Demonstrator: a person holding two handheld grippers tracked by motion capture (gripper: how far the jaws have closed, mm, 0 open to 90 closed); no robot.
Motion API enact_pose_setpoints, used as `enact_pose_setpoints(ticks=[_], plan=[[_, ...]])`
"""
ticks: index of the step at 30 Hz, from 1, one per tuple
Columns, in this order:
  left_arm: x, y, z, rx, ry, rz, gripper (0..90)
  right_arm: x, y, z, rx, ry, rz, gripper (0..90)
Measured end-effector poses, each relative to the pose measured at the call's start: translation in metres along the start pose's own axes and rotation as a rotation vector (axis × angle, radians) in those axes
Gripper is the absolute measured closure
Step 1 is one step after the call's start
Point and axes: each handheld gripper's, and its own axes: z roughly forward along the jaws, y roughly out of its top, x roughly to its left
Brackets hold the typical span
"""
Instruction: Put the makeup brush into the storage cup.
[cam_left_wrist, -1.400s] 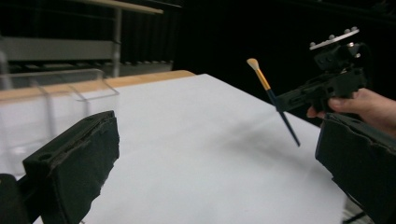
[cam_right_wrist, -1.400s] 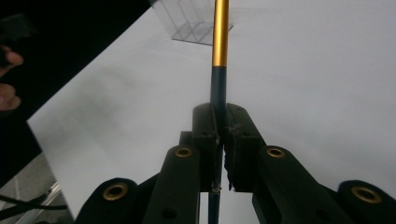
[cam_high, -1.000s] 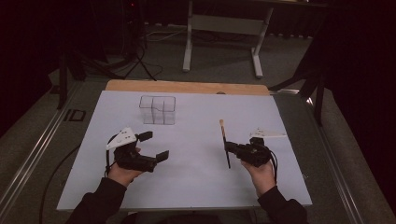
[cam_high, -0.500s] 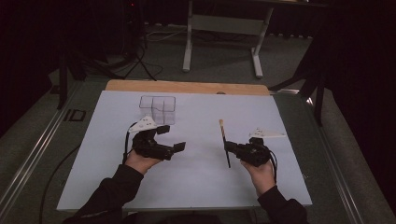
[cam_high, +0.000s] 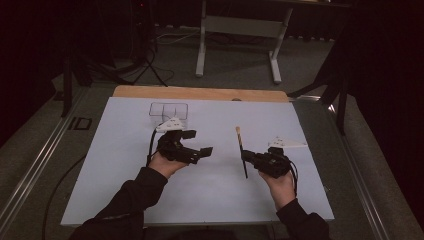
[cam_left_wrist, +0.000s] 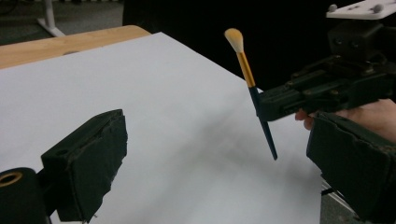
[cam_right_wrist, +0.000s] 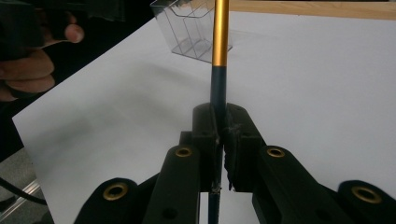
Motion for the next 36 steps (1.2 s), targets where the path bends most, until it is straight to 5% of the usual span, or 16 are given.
enact_pose_setpoints(ticks=[12,14,25,36], plan=[[-0.01,0.011,0.026,0.013,-0.009,-0.077,7.3,-0.001,0.0,0.0,-0.001,-0.014,-0.007,83.3],[-0.014,0.013,0.029,0.024,0.035,-0.107,7.3,-0.001,0.0,0.0,-0.002,-0.014,-0.007,83.3],[-0.029,0.017,0.04,0.001,0.083,-0.183,14.8,-0.001,0.0,0.001,-0.004,-0.019,-0.005,83.3],[-0.042,0.021,0.059,-0.004,0.139,-0.243,33.8,-0.001,0.0,0.001,-0.007,-0.033,-0.013,83.3]])
